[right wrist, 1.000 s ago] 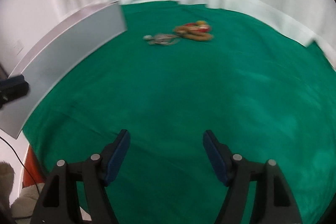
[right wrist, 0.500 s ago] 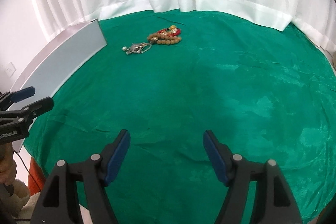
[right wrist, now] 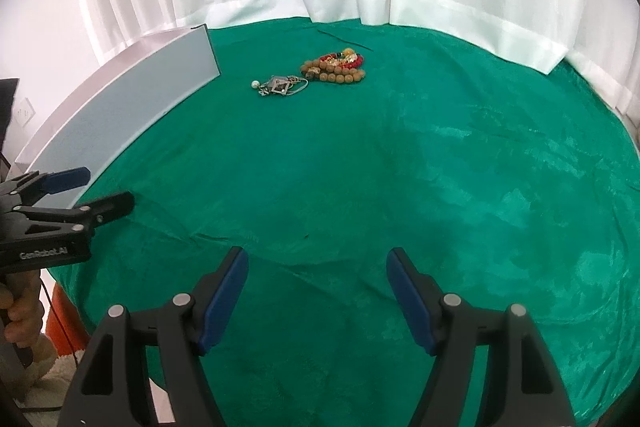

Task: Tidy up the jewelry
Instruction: 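Lower the left gripper onto the silver square pendant on its cord and close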

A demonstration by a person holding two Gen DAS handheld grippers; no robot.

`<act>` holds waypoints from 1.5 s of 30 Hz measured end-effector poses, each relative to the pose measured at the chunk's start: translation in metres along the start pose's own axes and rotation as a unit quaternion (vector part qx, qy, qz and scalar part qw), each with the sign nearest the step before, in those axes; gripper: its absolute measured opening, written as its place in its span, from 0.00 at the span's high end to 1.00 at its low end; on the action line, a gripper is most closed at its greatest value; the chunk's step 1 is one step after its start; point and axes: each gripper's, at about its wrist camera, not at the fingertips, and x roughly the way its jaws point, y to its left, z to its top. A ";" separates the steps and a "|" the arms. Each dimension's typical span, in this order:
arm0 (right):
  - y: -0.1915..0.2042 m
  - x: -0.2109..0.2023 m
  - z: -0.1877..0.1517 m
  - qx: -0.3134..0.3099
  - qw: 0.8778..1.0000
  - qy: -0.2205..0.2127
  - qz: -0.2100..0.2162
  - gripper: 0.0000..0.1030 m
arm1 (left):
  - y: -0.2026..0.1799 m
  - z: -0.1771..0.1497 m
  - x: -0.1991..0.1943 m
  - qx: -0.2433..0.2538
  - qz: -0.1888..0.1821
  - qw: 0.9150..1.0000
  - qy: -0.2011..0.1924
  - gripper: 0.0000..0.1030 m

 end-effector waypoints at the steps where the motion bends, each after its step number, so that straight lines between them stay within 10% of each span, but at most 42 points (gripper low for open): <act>1: 0.000 0.000 0.000 -0.002 1.000 -0.001 0.000 0.29 | -0.001 0.000 0.001 0.000 0.000 1.000 0.001 0.10; 14: -0.009 0.003 -0.006 0.014 1.000 0.003 0.005 0.29 | -0.008 0.020 0.020 0.012 -0.021 0.999 0.022 0.10; 24: -0.015 0.009 -0.007 0.025 1.000 0.008 0.015 0.29 | -0.003 0.107 0.048 -0.011 -0.120 0.992 0.029 0.10; 36: -0.024 0.006 -0.006 0.037 0.999 0.002 0.019 0.29 | -0.048 0.184 0.168 0.027 -0.083 0.996 0.033 0.10; 45: -0.035 0.014 -0.008 0.060 0.998 0.013 0.025 0.29 | -0.056 0.186 0.178 0.059 -0.066 0.996 0.015 0.24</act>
